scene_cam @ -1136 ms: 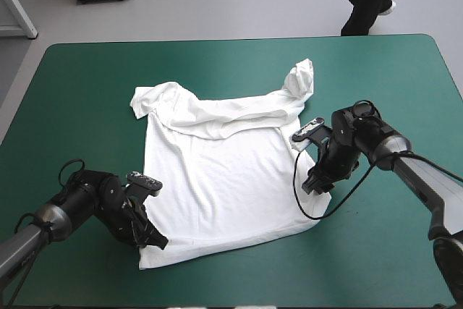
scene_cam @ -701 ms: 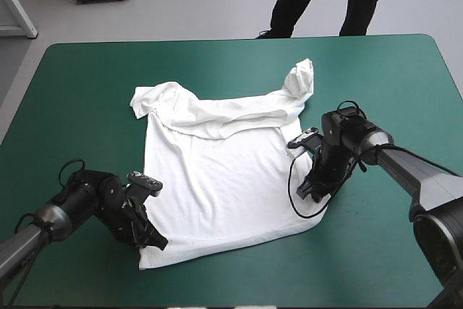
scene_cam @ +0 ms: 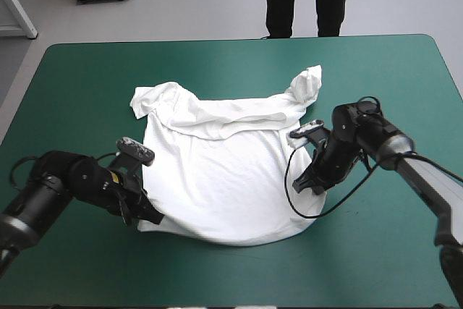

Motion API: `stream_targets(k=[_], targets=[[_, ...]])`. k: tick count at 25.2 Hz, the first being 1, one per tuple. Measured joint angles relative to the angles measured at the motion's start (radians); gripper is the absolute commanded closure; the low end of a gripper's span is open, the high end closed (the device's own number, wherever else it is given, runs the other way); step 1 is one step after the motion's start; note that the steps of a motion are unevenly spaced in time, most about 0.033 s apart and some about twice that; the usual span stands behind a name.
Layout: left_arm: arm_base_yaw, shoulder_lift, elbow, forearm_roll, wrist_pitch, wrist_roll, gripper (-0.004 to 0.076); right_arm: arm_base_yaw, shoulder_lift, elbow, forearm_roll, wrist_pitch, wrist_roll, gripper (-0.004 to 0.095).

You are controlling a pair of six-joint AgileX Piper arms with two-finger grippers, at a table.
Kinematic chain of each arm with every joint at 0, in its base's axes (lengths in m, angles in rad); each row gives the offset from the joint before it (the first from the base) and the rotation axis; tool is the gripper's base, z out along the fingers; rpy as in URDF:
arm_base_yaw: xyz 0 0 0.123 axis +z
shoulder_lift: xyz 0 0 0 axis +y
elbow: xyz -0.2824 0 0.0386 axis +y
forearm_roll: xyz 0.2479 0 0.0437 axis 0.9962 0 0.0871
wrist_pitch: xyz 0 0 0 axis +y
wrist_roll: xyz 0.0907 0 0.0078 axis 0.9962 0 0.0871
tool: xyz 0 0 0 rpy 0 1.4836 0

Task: Fold the cloth

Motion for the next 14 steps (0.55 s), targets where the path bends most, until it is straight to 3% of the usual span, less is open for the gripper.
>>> stream_targets(k=[5,14], targets=[[0.0,-0.154,-0.394,0.086,0.115,-0.039,0.0746,0.0,-0.301,-0.196,-0.038,0.035,0.123,0.0921],[0.0,-0.181,-0.916,0.082,0.128,0.006,0.0746,0.0,-0.484,-0.656,-0.046,0.05,0.151,0.0921]])
